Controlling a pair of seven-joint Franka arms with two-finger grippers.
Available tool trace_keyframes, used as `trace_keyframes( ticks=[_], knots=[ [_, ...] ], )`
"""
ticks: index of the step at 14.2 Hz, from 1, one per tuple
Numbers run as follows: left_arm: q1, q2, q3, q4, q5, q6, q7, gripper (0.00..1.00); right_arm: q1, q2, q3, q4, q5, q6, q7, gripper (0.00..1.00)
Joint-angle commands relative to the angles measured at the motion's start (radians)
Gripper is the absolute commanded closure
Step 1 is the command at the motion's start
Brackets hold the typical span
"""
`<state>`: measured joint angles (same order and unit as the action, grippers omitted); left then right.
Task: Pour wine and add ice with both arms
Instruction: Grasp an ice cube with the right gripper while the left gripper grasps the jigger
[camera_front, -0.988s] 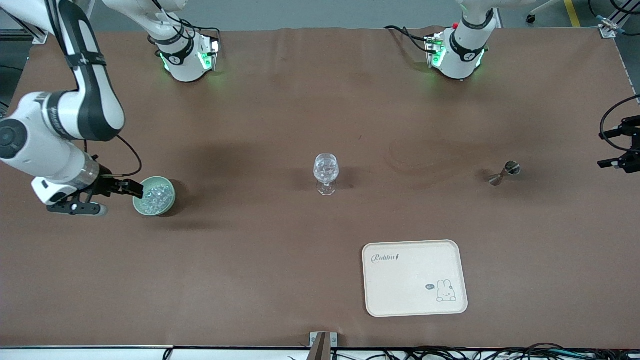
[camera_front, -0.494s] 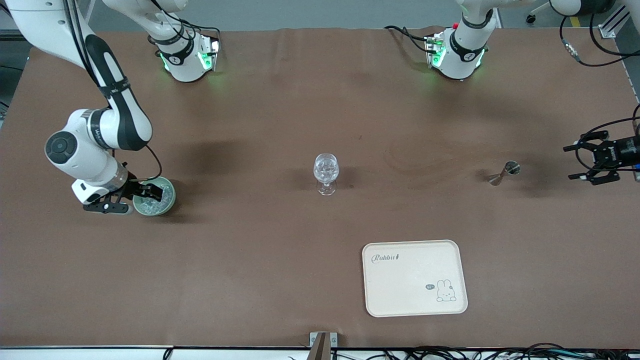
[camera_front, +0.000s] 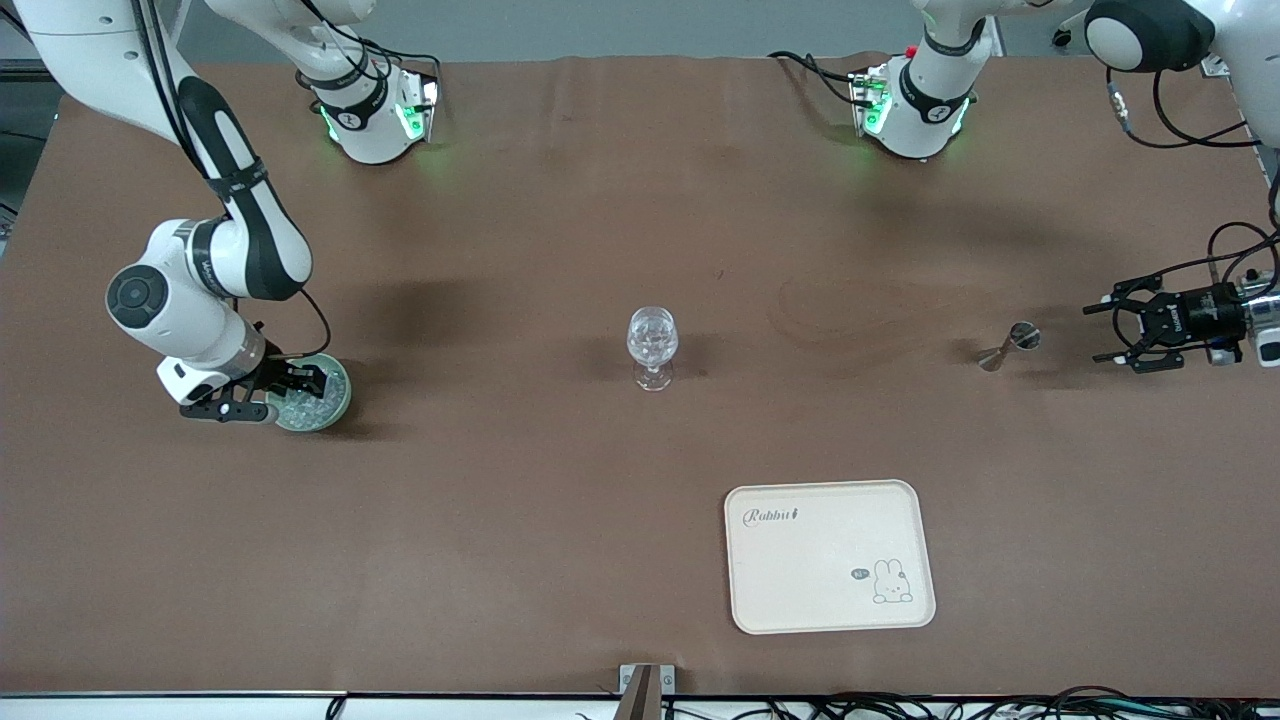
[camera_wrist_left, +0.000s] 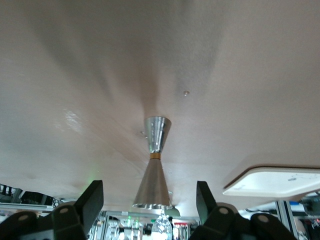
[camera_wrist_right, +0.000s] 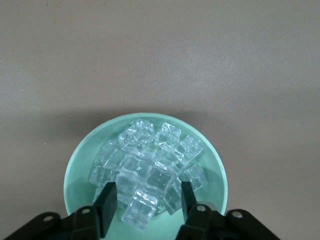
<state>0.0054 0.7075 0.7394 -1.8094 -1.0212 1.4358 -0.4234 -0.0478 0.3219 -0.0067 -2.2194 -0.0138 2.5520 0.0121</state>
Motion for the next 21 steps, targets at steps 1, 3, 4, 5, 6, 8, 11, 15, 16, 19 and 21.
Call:
trace_keyframes(
  ticks=[1,3,4,5,6,8,11,15,16,19,21],
  knots=[
    [-0.024,0.029,-0.012,-0.034,-0.063,-0.011,0.04,0.22,-0.012,-0.007,0.008,-0.023,0.005,0.019,-0.015,0.41],
    [-0.027,0.039,-0.043,-0.057,-0.141,-0.006,0.041,0.23,-0.012,-0.007,0.008,-0.025,0.005,0.01,-0.015,0.42],
    [-0.028,0.046,-0.048,-0.057,-0.158,-0.005,0.04,0.24,-0.01,-0.007,0.008,-0.025,0.005,0.01,-0.015,0.44],
    [-0.038,0.049,-0.052,-0.059,-0.174,0.0,0.04,0.26,-0.01,-0.007,0.01,-0.034,0.005,0.008,-0.015,0.45],
    [-0.041,0.05,-0.058,-0.076,-0.189,0.012,0.041,0.27,-0.01,-0.007,0.01,-0.036,0.005,0.01,-0.015,0.47],
    [-0.045,0.049,-0.081,-0.128,-0.221,0.037,0.041,0.27,-0.01,-0.007,0.01,-0.036,0.006,0.01,-0.011,0.51],
    [-0.044,0.049,-0.091,-0.177,-0.254,0.072,0.077,0.28,-0.01,-0.007,0.01,-0.034,0.014,0.007,-0.001,0.58],
    [-0.038,0.049,-0.091,-0.186,-0.254,0.071,0.077,0.32,-0.01,-0.006,0.01,-0.033,0.014,0.005,0.0,0.63],
    [-0.038,0.047,-0.091,-0.186,-0.254,0.069,0.077,0.33,-0.01,-0.004,0.01,-0.033,0.014,0.005,0.0,0.63],
    [-0.038,0.046,-0.091,-0.186,-0.252,0.058,0.068,0.4,-0.009,-0.004,0.01,-0.033,0.015,0.005,0.0,0.63],
    [-0.036,0.046,-0.092,-0.189,-0.254,0.051,0.071,0.41,-0.009,-0.003,0.01,-0.033,0.015,0.004,0.002,0.63]
  ],
)
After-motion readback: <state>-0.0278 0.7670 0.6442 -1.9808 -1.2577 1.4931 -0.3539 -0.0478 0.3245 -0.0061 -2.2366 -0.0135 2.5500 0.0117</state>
